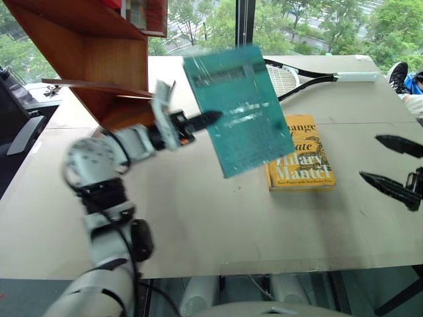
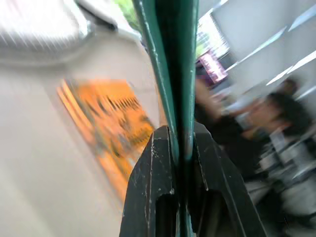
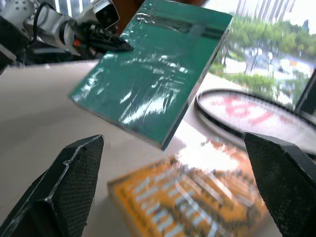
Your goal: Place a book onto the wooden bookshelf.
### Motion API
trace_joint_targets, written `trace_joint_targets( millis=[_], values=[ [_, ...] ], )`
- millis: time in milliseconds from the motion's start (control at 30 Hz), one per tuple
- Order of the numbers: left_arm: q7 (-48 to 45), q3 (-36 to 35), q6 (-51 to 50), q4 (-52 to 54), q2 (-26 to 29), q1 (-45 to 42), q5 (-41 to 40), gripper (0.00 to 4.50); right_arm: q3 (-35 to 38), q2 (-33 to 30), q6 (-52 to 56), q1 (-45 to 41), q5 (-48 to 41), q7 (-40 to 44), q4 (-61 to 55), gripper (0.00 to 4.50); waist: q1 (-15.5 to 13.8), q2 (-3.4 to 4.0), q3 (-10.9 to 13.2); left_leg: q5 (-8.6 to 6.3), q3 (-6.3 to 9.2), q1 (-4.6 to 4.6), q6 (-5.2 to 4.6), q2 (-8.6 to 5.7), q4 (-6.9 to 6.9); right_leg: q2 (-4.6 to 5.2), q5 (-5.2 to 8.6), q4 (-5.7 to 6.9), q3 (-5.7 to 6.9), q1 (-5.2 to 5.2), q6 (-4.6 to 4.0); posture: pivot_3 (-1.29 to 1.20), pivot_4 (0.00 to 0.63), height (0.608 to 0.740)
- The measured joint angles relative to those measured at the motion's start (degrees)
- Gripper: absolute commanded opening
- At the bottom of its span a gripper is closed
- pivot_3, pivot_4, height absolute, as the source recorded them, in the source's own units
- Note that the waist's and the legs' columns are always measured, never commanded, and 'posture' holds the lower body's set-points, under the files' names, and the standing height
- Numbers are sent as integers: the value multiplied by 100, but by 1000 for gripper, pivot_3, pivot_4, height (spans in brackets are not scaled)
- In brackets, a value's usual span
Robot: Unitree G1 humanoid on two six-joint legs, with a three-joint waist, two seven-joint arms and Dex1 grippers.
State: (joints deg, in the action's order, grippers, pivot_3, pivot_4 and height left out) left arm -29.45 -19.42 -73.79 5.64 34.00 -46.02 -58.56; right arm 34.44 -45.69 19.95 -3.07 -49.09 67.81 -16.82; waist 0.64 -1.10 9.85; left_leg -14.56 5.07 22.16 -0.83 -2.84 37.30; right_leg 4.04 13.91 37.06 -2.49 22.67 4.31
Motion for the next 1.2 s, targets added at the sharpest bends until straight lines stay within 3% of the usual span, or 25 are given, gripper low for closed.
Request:
trace_joint_targets(
  millis=[133, 233, 467, 567, 800, 1067, 1200],
  values=[
    [-1507, 961, 2151, 460, 1219, -136, 1458, 64, -202, 127, 95, -537, -410, -89, -38, 4500, -51, -1, 1, 0, 4, 8, 0, 1, -5, 1, 0, -15, 7, 0, -2, 0, 150, 740],
    [-2293, 1450, 3928, 381, 1818, -400, 2630, 64, -424, 257, 171, -690, -612, -164, -142, 4500, -57, -2, 4, 1, 8, 31, -1, 2, -1, 2, -1, -24, 12, 14, -2, 0, 150, 740],
    [-3449, 1826, 8630, -1396, 3399, -1486, 5197, 64, -743, 668, 264, -636, -915, -540, -474, 4500, -1, 0, 5, 0, -6, 72, -4, 0, -10, 1, -1, -20, -3, 67, -1, 0, 150, 740],
    [-3652, 1931, 9176, -1831, 3455, -1528, 5431, 64, -809, 692, 262, -644, -914, -611, -475, 4500, 0, -1, 7, -4, -4, 72, -13, 1, -1, -1, -1, -9, 2, 66, 0, 0, 150, 740],
    [-4462, 2468, 10014, -3567, 4179, -1839, 6353, 64, -1064, 780, 257, -713, -832, -717, -456, 4500, 50, -20, 18, -14, -3, 72, -34, -1, 16, -9, 1, 28, 8, 68, 2, 0, 150, 740],
    [-3803, 3233, 11419, -6012, 3725, -3358, 7885, 64, -1201, 789, 243, -791, -758, -778, -446, 4500, 4, -33, 19, -15, -9, 73, -34, -9, 33, -8, 1, 44, 26, 64, 3, 0, 150, 740],
    [-3534, 3686, 11849, -6856, 3488, -3705, 8508, 64, -1216, 788, 230, -776, -740, -744, -445, 4500, 52, -38, 22, -15, -3, 73, -35, -9, 34, -7, 2, 54, 22, 73, 4, 0, 150, 740]
  ],
)
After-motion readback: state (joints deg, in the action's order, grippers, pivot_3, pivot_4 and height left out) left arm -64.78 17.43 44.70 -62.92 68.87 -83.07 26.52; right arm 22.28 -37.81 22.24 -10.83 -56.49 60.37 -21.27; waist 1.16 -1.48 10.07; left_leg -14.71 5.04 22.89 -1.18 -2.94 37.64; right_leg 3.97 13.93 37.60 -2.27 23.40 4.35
